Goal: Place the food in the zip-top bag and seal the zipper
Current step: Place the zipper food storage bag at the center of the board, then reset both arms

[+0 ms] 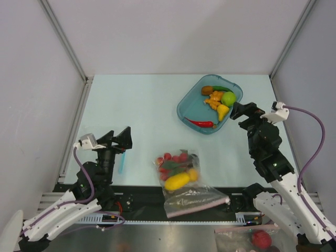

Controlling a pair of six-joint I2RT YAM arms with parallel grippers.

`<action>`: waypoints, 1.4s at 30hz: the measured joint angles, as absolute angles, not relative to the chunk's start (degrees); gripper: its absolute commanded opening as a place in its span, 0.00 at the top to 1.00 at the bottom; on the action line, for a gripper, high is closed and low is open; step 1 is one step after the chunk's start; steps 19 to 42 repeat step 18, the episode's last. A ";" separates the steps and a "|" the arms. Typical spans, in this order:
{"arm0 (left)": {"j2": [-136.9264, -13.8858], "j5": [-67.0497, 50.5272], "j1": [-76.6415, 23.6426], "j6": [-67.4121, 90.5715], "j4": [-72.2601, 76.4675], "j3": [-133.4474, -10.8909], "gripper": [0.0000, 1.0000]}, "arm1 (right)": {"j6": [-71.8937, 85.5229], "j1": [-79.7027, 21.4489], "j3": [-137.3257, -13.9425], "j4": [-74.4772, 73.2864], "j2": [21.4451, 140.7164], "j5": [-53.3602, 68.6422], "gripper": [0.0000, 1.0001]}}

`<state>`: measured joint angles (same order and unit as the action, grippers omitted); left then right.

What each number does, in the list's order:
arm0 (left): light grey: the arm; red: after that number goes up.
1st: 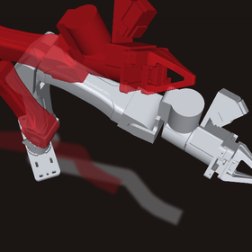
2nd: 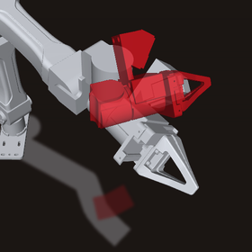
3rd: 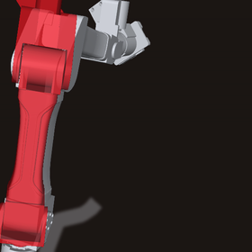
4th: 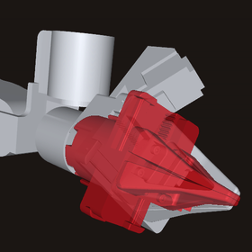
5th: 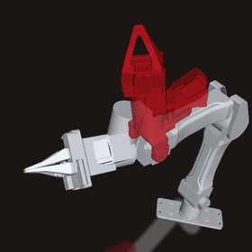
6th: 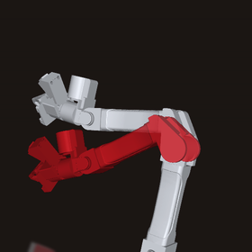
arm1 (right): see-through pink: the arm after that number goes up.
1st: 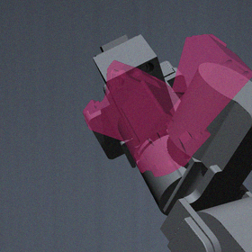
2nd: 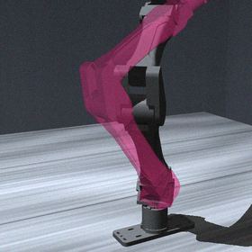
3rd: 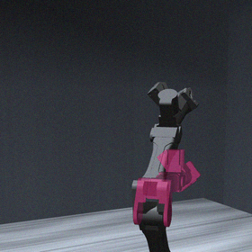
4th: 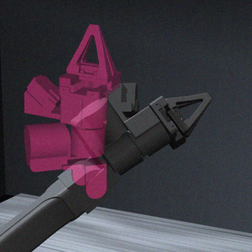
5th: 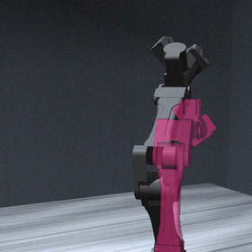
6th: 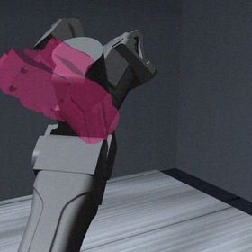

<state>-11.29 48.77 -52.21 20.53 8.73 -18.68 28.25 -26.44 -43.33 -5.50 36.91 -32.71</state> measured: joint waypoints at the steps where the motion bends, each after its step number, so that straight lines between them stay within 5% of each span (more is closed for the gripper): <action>1: -11.60 48.56 -52.21 20.53 8.45 -18.44 0.00 | 28.51 -26.46 -43.13 -5.52 36.91 -33.19 0.00; 13: -22.61 44.77 -52.21 20.51 7.99 -19.53 0.00 | 28.73 -26.46 -42.96 -4.84 37.69 -34.30 0.00; 42: -22.94 43.66 -52.21 20.45 8.03 -19.64 0.00 | 28.69 -26.46 -42.96 -4.69 38.79 -33.98 0.00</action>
